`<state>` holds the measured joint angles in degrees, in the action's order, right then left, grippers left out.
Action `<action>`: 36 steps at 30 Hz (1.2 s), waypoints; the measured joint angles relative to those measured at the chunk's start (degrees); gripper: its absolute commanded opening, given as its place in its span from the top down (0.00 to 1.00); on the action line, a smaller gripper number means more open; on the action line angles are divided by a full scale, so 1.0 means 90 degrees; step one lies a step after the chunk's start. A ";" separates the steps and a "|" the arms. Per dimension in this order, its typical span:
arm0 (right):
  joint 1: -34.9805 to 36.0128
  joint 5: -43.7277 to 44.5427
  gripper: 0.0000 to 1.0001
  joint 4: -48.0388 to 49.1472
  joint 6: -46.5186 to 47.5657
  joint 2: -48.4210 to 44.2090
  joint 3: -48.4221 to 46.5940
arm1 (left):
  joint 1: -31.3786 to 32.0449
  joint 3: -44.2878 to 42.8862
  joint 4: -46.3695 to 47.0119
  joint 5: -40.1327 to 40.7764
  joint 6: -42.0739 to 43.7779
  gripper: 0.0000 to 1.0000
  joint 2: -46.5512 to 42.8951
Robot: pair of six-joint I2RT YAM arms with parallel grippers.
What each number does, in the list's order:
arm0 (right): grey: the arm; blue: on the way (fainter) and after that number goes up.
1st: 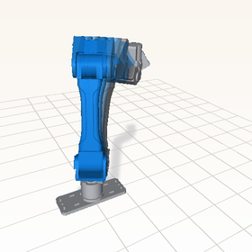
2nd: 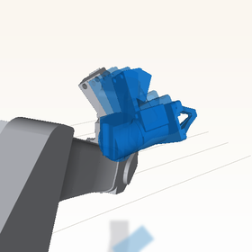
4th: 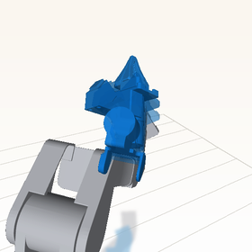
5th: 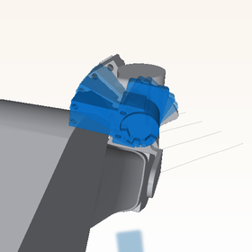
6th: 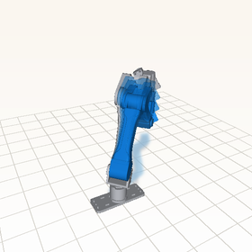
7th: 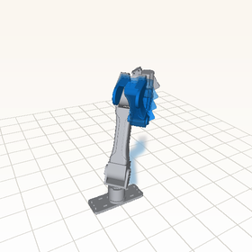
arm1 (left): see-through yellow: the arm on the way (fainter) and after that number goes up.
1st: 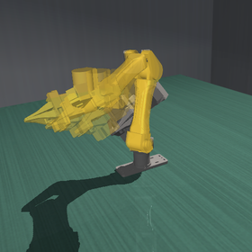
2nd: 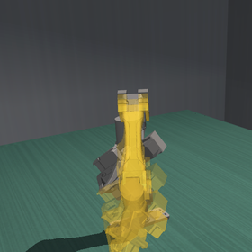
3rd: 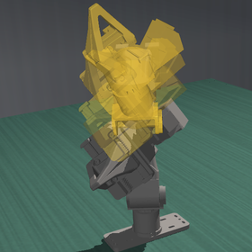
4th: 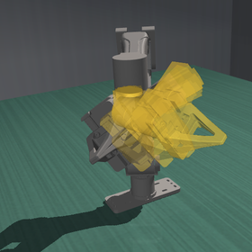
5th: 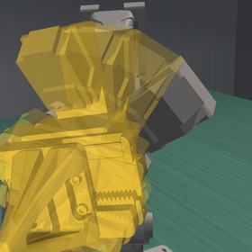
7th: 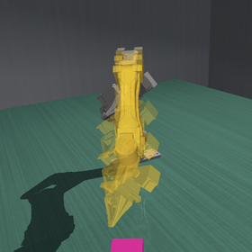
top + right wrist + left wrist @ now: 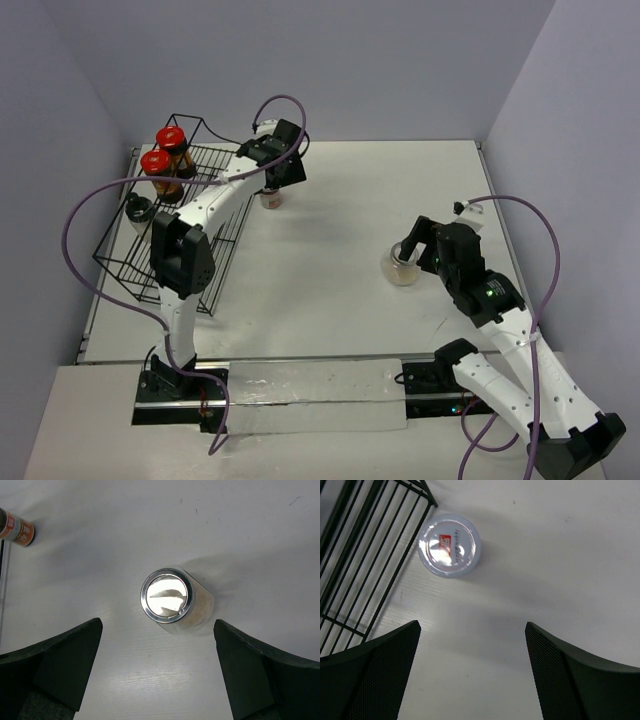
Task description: Organize the condiment bottles
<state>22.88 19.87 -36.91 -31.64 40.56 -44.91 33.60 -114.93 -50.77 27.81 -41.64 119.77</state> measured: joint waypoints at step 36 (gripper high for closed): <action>-0.0005 -0.0328 0.00 0.0056 0.0228 0.0109 -0.0131 | -0.0632 -0.0864 0.0284 0.0382 -0.0183 0.06 0.1507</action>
<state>22.83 16.92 -36.40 -29.59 41.54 -46.09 27.91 -122.71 -48.21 31.24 -43.29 133.33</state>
